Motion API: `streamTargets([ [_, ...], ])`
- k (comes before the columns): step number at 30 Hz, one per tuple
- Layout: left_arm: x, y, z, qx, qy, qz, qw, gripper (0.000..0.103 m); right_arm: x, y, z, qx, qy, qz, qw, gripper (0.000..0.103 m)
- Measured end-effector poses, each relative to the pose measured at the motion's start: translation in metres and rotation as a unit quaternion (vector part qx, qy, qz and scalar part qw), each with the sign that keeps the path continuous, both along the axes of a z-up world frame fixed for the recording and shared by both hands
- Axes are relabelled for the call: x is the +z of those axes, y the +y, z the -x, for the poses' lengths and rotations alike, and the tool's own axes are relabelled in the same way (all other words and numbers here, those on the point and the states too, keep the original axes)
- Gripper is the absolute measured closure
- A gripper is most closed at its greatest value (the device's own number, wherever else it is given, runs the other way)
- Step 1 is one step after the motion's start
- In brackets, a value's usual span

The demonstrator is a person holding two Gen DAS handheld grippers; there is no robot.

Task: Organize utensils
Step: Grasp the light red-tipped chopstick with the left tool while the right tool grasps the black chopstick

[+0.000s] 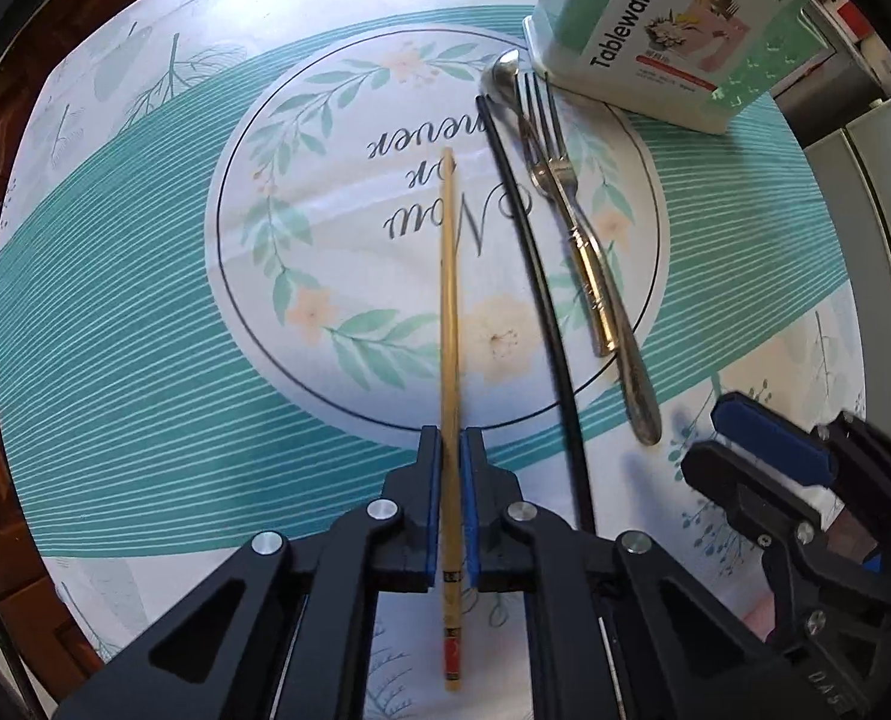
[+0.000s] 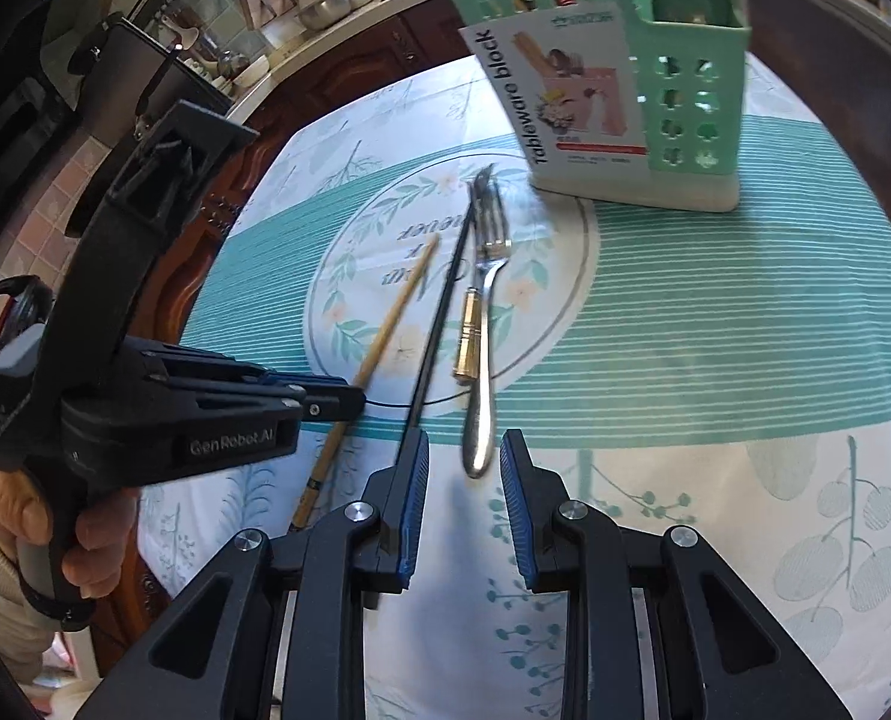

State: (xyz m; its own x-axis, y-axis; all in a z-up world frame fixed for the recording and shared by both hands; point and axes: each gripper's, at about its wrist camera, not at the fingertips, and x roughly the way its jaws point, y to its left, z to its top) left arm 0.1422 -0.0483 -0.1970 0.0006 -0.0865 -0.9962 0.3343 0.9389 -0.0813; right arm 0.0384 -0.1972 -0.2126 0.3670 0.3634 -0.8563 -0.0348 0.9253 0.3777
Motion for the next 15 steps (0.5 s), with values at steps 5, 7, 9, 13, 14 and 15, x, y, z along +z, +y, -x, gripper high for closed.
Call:
streamTargets([
  [5,-0.002,0.026,0.000,0.005,0.005,-0.014,0.9999,0.099,-0.004,0.016,-0.025,0.011,0.039,-0.021,0.999,0.078],
  [7,-0.002,0.038,-0.002,0.013,0.008,-0.017,0.9997,0.099,-0.005,0.024,-0.038,0.014,0.057,-0.021,0.998,0.079],
  [9,-0.001,0.051,-0.004,0.019,0.013,-0.015,0.9996,0.099,-0.005,0.032,-0.055,0.012,0.072,-0.012,0.997,0.079],
  [13,-0.003,0.067,-0.007,0.023,0.018,-0.013,0.9995,0.099,-0.010,0.042,-0.088,0.000,0.112,0.014,0.994,0.079],
  [14,-0.003,0.070,-0.007,0.022,0.018,-0.013,0.9995,0.099,-0.012,0.045,-0.095,-0.001,0.121,0.027,0.992,0.079],
  [15,-0.003,0.073,-0.007,0.021,0.019,-0.012,0.9995,0.099,-0.014,0.049,-0.102,0.000,0.130,0.044,0.990,0.079],
])
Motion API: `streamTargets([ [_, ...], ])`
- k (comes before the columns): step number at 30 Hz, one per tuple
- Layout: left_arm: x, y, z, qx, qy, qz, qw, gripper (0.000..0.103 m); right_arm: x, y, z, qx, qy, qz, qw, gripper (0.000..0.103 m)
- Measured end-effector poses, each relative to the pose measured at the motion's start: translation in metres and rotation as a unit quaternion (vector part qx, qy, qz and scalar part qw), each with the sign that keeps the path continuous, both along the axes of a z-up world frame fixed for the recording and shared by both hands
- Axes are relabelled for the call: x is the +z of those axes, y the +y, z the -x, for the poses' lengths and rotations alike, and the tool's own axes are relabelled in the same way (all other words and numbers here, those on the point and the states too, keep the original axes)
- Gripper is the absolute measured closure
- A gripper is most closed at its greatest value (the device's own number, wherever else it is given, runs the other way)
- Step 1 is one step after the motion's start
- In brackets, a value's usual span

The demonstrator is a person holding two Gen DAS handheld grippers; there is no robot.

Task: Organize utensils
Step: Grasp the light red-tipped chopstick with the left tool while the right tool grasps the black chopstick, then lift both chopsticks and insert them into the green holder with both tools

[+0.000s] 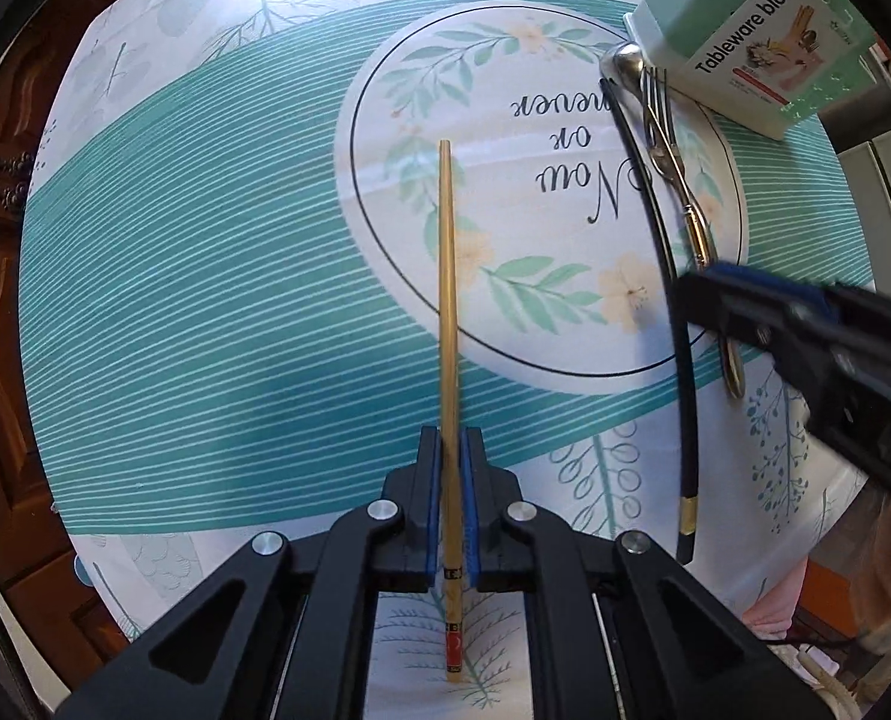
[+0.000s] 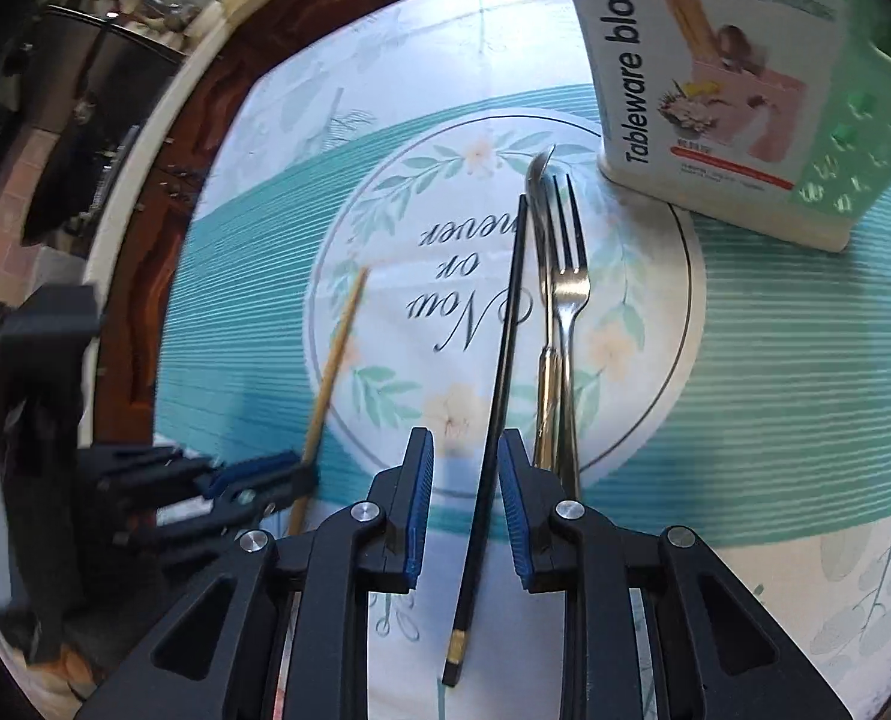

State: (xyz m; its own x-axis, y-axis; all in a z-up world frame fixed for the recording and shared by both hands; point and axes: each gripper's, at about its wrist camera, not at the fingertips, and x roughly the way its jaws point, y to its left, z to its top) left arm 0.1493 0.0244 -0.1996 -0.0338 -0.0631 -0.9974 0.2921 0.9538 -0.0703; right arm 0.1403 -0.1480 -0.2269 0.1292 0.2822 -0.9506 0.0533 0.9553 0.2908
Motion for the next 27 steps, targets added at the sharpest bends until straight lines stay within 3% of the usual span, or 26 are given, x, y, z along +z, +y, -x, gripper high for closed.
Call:
streamTargets([
  [8,-0.010,0.001,0.010,-0.002,0.006,0.011,0.9999,0.099,-0.012,0.025,-0.028,0.029,0.028,0.092,0.995,0.083],
  [12,-0.007,-0.005,0.010,-0.007,0.006,0.006,0.9999,0.099,-0.015,0.041,-0.037,0.053,0.040,0.140,0.988,0.091],
  [18,-0.012,-0.012,0.007,-0.004,0.008,0.003,1.0000,0.099,-0.016,0.061,-0.043,0.076,0.042,0.181,0.980,0.096],
  [20,-0.014,-0.013,0.008,-0.001,0.008,0.005,1.0000,0.099,-0.015,0.062,-0.047,0.073,0.045,0.177,0.980,0.097],
  [23,-0.011,-0.012,0.011,0.002,-0.001,0.021,0.9998,0.099,-0.012,0.056,-0.047,0.062,0.052,0.115,0.990,0.098],
  [27,-0.004,-0.004,0.015,0.015,-0.023,0.052,0.9983,0.099,0.009,0.041,-0.031,0.046,0.003,0.026,0.999,0.099],
])
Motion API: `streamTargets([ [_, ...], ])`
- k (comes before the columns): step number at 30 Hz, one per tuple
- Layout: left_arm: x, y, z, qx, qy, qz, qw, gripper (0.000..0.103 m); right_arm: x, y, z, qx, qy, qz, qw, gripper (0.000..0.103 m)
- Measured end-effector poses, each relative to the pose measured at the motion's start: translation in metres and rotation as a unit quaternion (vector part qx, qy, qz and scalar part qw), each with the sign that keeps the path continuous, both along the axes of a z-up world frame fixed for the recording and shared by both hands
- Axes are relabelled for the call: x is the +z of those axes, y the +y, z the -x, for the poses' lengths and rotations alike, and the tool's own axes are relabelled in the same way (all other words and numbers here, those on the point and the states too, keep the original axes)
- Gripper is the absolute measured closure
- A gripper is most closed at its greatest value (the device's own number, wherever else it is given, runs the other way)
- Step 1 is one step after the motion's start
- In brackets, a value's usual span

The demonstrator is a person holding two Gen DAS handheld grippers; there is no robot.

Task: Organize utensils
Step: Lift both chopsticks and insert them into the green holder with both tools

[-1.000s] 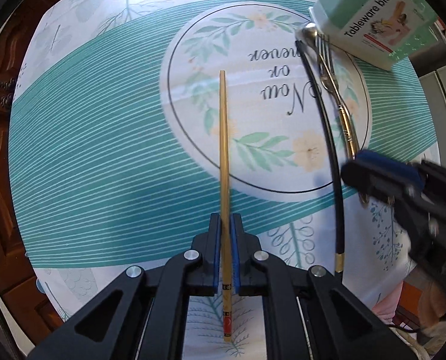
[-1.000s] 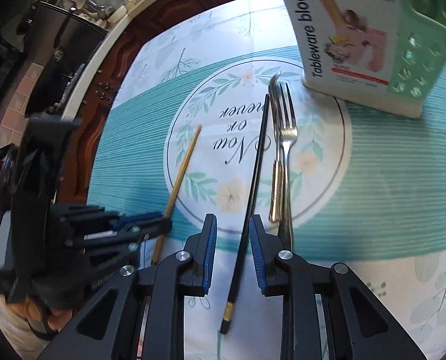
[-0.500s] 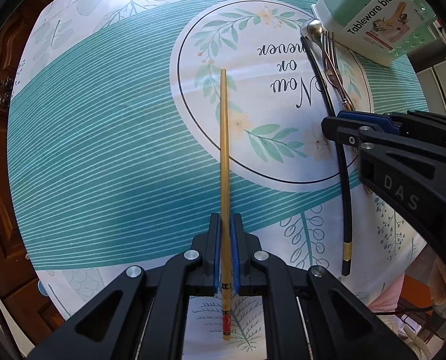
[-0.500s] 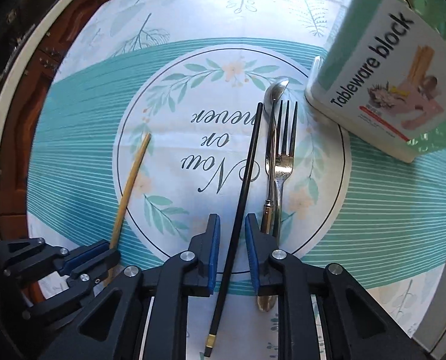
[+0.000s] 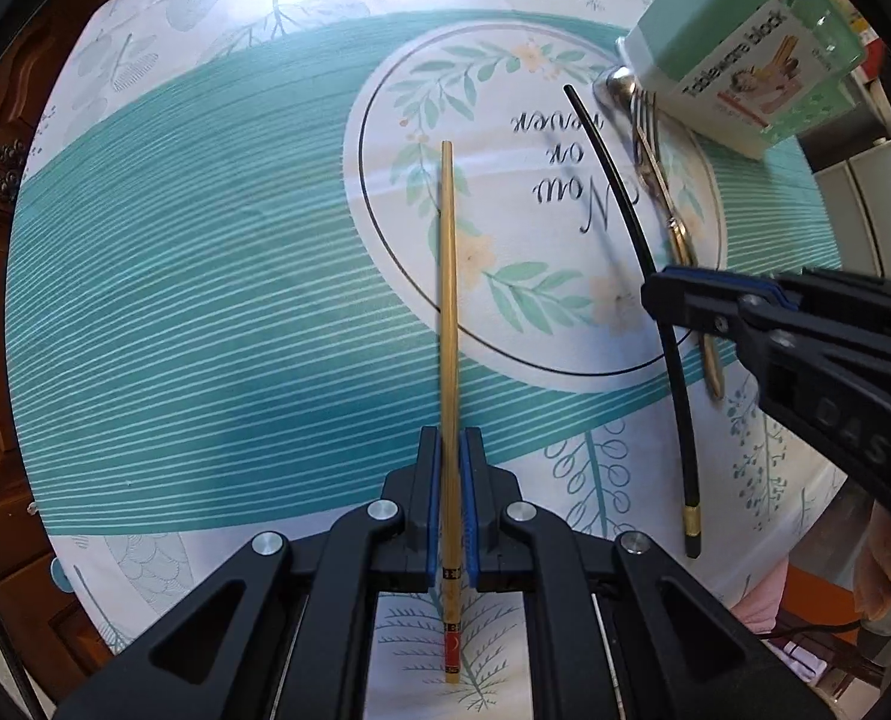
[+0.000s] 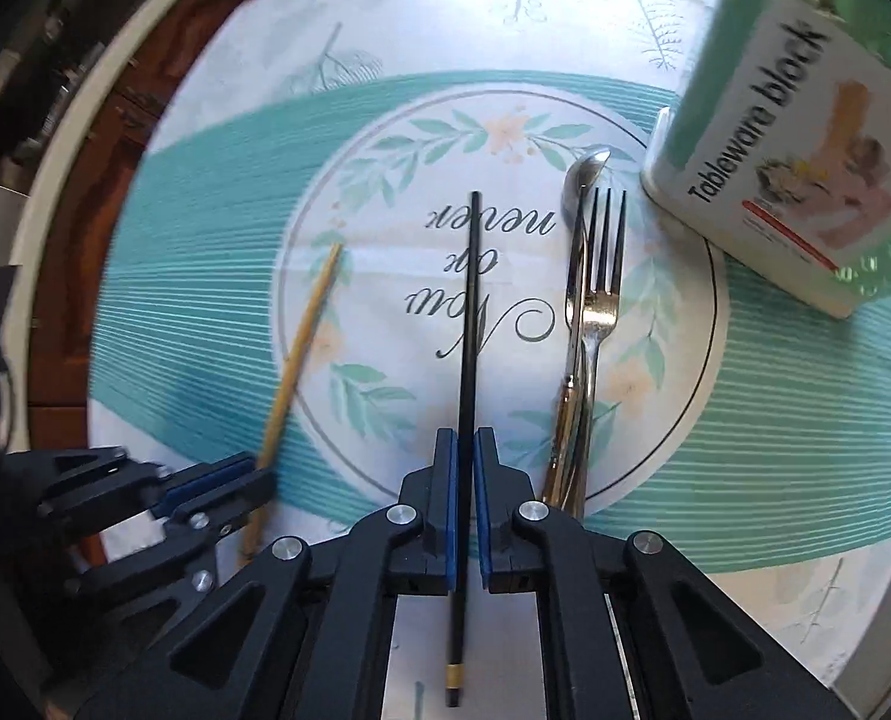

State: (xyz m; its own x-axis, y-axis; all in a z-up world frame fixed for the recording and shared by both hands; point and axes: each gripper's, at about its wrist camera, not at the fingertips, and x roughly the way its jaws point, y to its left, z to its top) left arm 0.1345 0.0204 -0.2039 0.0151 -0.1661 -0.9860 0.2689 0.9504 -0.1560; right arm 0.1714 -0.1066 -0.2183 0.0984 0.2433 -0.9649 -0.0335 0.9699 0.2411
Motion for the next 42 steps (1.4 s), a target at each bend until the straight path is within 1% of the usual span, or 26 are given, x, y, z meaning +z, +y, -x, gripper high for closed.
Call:
streamTargets([
  [2,0.010,0.000,0.003,0.001,-0.027,0.011,0.9996,0.099,0.012,-0.009,0.010,-0.009,-0.029,-0.031,0.999,0.099],
  [4,0.026,-0.004,0.008,0.001,-0.068,0.021,0.9974,0.099,0.026,-0.020,0.028,-0.015,-0.071,-0.059,0.996,0.099],
  [8,0.059,-0.018,0.013,0.001,-0.143,0.041,0.9888,0.099,0.055,-0.036,0.056,-0.030,-0.155,-0.086,0.984,0.099],
  [10,0.074,-0.026,0.013,0.002,-0.175,0.056,0.9831,0.099,0.068,-0.049,0.066,-0.037,-0.197,-0.091,0.975,0.099],
  [13,0.099,-0.043,0.011,-0.003,-0.233,0.069,0.9701,0.099,0.090,-0.072,0.078,-0.051,-0.248,-0.099,0.962,0.099],
  [15,0.112,-0.051,0.010,-0.007,-0.252,0.080,0.9643,0.099,0.105,-0.080,0.084,-0.059,-0.284,-0.100,0.952,0.099],
  [16,0.117,-0.055,0.009,-0.008,-0.262,0.087,0.9612,0.099,0.120,-0.092,0.093,-0.061,-0.297,-0.098,0.948,0.099],
  [19,0.137,-0.071,0.006,-0.012,-0.292,0.098,0.9514,0.099,0.147,-0.107,0.100,-0.063,-0.337,-0.077,0.936,0.099],
  [23,0.168,-0.087,-0.007,-0.014,-0.320,0.113,0.9406,0.099,0.182,-0.121,0.103,-0.064,-0.375,-0.060,0.923,0.099],
  [25,0.185,-0.093,-0.015,-0.011,-0.339,0.116,0.9335,0.099,0.205,-0.129,0.105,-0.068,-0.396,-0.050,0.914,0.099],
  [27,0.205,-0.097,-0.026,-0.006,-0.363,0.124,0.9237,0.099,0.228,-0.138,0.101,-0.072,-0.412,-0.043,0.907,0.099],
  [30,0.232,-0.103,-0.042,0.000,-0.393,0.135,0.9094,0.099,0.272,-0.152,0.097,-0.076,-0.436,-0.030,0.896,0.099],
  [33,0.253,-0.113,-0.053,0.005,-0.424,0.146,0.8939,0.099,0.312,-0.163,0.096,-0.077,-0.456,-0.015,0.887,0.099],
  [34,0.257,-0.116,-0.057,0.006,-0.431,0.149,0.8899,0.099,0.325,-0.168,0.093,-0.077,-0.463,-0.007,0.883,0.099],
  [37,0.261,-0.128,-0.068,0.011,-0.445,0.157,0.8817,0.099,0.352,-0.181,0.084,-0.077,-0.475,0.013,0.877,0.099],
  [40,0.249,-0.139,-0.078,0.015,-0.456,0.161,0.8750,0.099,0.363,-0.190,0.068,-0.076,-0.476,0.030,0.876,0.099],
  [42,0.238,-0.143,-0.082,0.017,-0.461,0.164,0.8720,0.099,0.362,-0.197,0.059,-0.075,-0.471,0.035,0.878,0.099],
])
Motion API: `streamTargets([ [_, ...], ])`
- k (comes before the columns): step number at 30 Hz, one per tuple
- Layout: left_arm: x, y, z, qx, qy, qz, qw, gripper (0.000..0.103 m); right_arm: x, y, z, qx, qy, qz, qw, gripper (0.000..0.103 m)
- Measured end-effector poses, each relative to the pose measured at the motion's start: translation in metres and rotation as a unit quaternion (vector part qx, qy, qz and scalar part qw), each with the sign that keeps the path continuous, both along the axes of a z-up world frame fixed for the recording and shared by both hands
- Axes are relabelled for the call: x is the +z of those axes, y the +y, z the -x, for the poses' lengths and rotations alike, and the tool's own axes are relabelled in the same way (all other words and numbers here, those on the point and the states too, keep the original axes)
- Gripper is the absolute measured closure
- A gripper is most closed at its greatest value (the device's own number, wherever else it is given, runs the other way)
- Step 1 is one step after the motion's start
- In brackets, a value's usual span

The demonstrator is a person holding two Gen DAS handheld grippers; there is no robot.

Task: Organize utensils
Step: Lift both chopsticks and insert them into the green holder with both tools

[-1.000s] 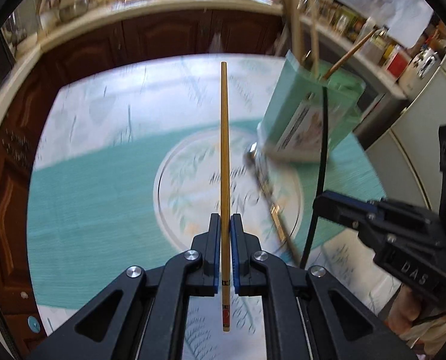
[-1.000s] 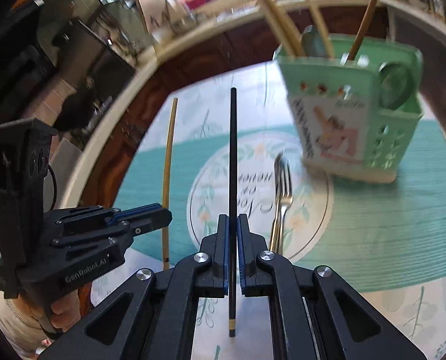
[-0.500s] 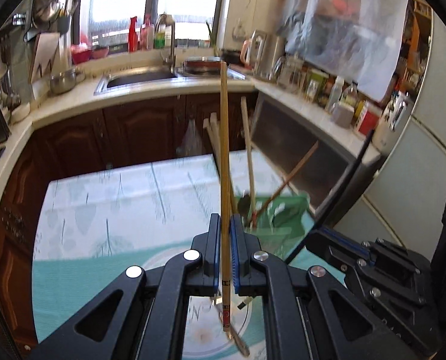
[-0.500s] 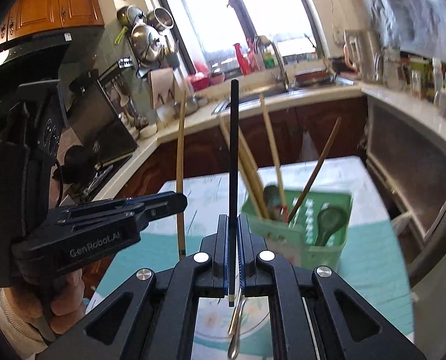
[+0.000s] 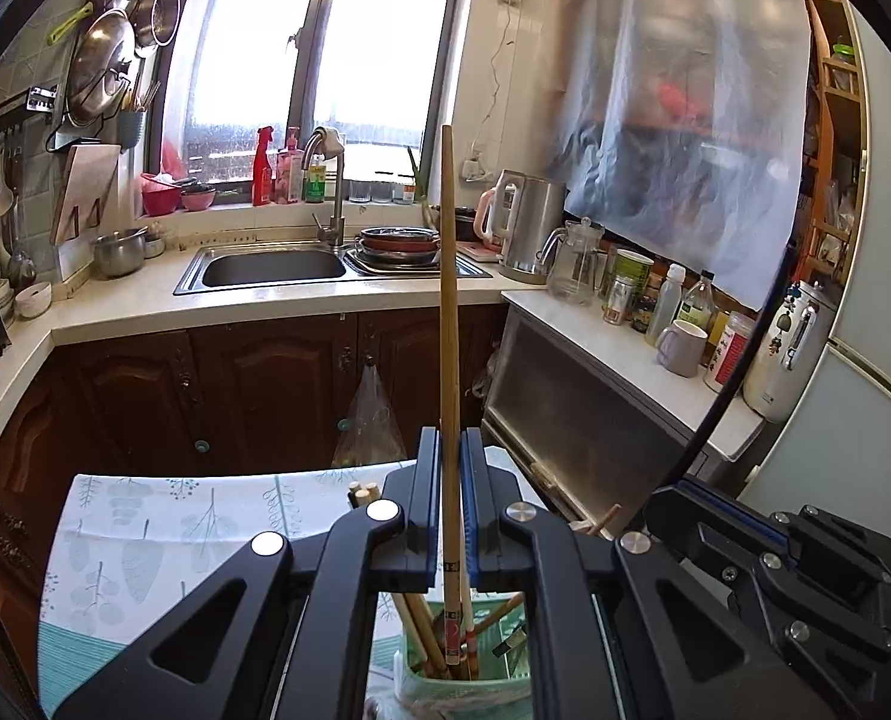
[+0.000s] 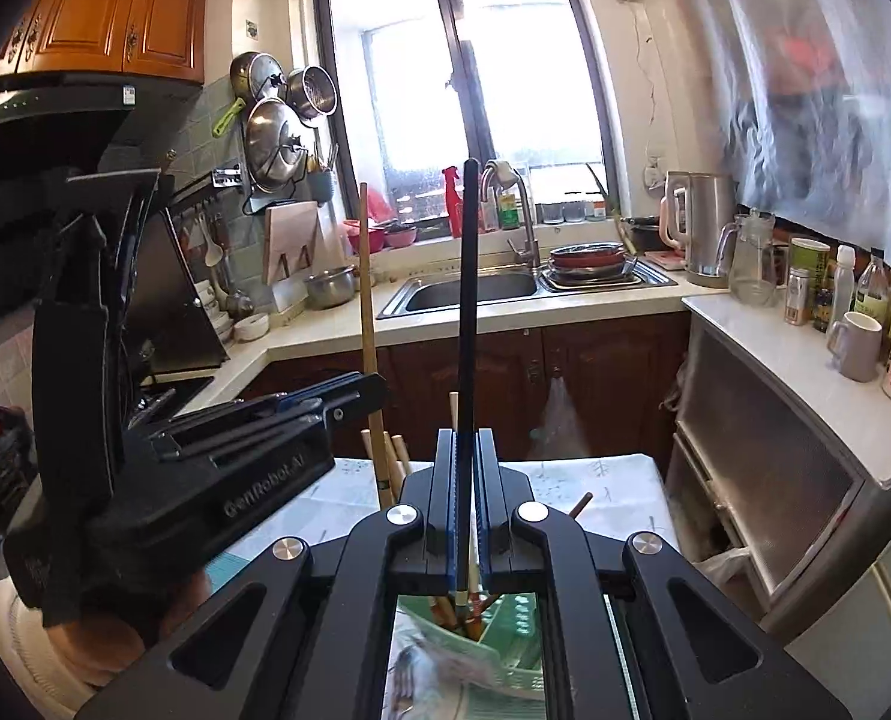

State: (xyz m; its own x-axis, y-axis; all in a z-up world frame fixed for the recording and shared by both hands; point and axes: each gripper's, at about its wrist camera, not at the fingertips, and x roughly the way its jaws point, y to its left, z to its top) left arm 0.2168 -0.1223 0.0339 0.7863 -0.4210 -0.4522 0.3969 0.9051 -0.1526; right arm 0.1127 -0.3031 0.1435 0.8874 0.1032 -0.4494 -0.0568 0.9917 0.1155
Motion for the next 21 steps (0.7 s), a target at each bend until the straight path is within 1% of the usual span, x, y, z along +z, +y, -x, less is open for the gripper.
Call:
streamTargets([
  [3,-0.022,-0.004,-0.006,-0.003,0.003,0.013,0.9999,0.099,-0.014,-0.005,-0.017,0.001,0.011,0.005,1.000,0.099],
  [5,-0.035,-0.004,-0.006,-0.002,0.002,0.020,0.9998,0.099,-0.037,0.001,-0.028,0.002,0.020,0.010,1.000,0.099],
  [10,-0.066,-0.002,-0.006,-0.005,0.021,0.021,0.9996,0.099,-0.081,0.011,-0.048,0.022,0.056,0.010,0.998,0.098],
  [15,-0.083,0.005,-0.001,-0.004,0.043,0.016,0.9989,0.099,-0.125,0.018,-0.067,0.049,0.095,0.008,0.994,0.098],
  [18,-0.088,0.012,0.002,-0.006,0.059,0.021,0.9980,0.094,-0.148,0.024,-0.077,0.062,0.110,-0.003,0.992,0.098],
  [19,-0.089,0.014,0.002,-0.005,0.065,0.019,0.9977,0.089,-0.158,0.027,-0.080,0.064,0.114,-0.005,0.991,0.097],
  [21,-0.089,0.017,0.003,-0.014,0.073,0.019,0.9970,0.086,-0.165,0.030,-0.082,0.065,0.118,-0.008,0.991,0.097],
])
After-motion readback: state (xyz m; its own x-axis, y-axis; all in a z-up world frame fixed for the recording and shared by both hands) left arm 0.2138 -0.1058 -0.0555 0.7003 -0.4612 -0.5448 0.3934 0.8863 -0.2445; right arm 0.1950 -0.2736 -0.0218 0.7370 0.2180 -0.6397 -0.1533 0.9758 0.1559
